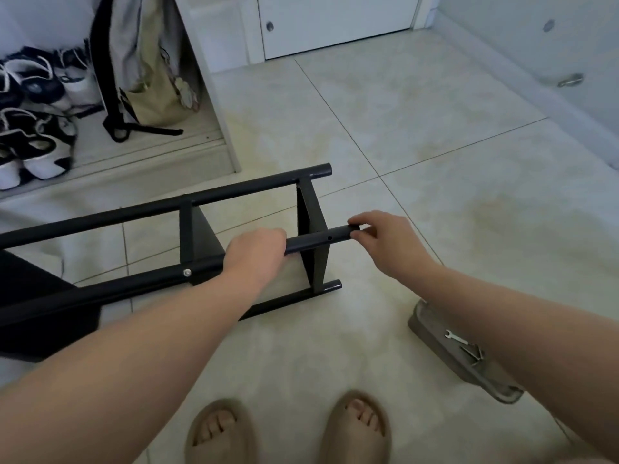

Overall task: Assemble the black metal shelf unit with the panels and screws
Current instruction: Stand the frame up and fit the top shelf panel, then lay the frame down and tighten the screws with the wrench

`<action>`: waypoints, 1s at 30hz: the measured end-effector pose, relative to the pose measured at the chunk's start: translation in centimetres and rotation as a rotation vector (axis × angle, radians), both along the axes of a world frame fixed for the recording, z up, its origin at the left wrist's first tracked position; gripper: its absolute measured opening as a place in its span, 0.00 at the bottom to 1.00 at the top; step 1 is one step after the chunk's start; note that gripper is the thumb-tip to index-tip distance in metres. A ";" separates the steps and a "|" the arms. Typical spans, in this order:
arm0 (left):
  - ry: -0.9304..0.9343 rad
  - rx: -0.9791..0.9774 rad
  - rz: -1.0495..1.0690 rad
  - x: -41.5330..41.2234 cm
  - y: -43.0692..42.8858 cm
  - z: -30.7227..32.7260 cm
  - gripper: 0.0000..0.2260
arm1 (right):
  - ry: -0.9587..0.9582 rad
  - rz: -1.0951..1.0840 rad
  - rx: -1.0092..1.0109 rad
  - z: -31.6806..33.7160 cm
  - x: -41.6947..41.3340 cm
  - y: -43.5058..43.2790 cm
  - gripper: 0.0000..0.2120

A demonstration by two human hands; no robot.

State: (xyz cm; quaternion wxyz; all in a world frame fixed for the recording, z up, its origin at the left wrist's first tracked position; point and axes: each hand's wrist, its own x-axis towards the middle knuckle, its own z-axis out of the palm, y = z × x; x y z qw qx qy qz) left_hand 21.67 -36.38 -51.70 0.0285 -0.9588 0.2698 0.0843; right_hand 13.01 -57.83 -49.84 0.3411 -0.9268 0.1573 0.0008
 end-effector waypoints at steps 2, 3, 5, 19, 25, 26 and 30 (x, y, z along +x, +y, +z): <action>0.042 -0.025 0.004 -0.1 0.2 -0.2 0.11 | -0.001 -0.028 0.015 -0.5 0.3 0.1 0.11; 0.076 -0.050 0.007 -0.1 0.4 -0.3 0.12 | -0.002 -0.035 0.017 -0.7 0.6 0.3 0.11; 0.131 -0.099 0.007 -0.1 0.8 -0.2 0.14 | -0.001 -0.036 0.015 -0.8 0.9 0.6 0.11; -0.154 -0.272 -0.198 -3.3 0.2 3.2 0.14 | 0.166 0.209 -0.221 0.9 -4.7 -2.3 0.22; -0.003 -0.265 -0.542 -8.0 -6.1 0.8 0.14 | 0.488 0.114 -0.380 -1.4 -12.8 -10.5 0.23; 0.027 -0.250 -0.591 -8.9 -7.2 0.0 0.14 | 0.549 0.085 -0.401 -1.9 -14.1 -11.9 0.23; 0.140 -0.178 -0.680 -12.0 -11.4 -3.7 0.17 | 0.664 -0.024 -0.396 -4.9 -18.0 -15.9 0.20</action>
